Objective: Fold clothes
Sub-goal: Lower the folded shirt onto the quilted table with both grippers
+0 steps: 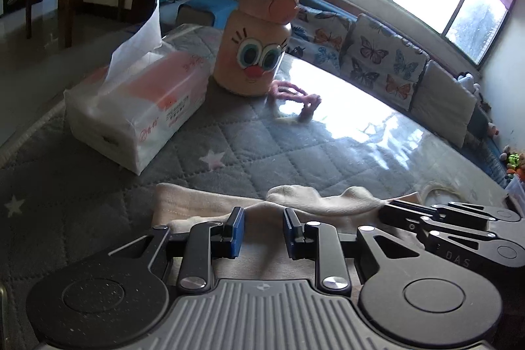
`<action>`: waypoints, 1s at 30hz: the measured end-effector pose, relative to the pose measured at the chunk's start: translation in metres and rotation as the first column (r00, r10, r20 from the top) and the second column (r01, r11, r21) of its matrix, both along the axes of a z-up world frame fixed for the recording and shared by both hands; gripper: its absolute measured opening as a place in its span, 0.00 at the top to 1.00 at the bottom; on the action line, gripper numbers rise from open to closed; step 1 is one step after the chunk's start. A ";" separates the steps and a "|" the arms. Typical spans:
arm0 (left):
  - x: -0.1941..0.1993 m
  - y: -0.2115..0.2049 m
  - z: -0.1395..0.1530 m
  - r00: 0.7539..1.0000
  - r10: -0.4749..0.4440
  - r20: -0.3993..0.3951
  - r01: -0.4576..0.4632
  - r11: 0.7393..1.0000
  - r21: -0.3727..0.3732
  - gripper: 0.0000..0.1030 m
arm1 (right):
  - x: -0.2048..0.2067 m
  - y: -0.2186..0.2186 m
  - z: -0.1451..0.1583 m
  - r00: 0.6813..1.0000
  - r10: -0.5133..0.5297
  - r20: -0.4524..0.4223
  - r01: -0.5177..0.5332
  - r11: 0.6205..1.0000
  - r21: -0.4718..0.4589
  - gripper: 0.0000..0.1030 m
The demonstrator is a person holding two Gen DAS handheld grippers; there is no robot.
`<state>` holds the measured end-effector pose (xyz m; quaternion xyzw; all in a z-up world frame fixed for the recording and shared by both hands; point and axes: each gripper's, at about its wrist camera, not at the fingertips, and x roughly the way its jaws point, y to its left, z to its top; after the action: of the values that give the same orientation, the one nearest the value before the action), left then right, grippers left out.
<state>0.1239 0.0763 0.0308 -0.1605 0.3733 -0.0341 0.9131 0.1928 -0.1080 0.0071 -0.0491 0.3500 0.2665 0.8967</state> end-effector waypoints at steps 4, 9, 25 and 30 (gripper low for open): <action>0.005 -0.007 0.004 1.000 -0.013 0.016 0.013 1.000 0.003 0.74 | 0.002 0.006 0.003 1.000 0.014 0.009 -0.014 1.000 0.015 0.88; 0.018 -0.011 -0.005 1.000 -0.018 -0.009 0.018 0.999 0.028 0.74 | 0.009 0.017 -0.001 1.000 0.027 0.013 -0.027 1.000 -0.009 0.82; -0.072 -0.025 0.024 0.993 -0.093 0.070 0.090 0.995 0.042 0.72 | -0.071 -0.027 0.026 0.993 0.118 -0.012 -0.118 0.992 -0.051 0.80; -0.102 -0.024 0.013 0.995 -0.090 0.045 0.087 0.994 0.059 0.72 | -0.099 -0.039 0.012 0.993 0.119 -0.019 -0.120 0.990 -0.078 0.80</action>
<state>0.0222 0.0519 0.0438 -0.1167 0.3591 -0.0676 0.9235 0.0942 -0.1473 0.0195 -0.1034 0.3631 0.3061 0.8739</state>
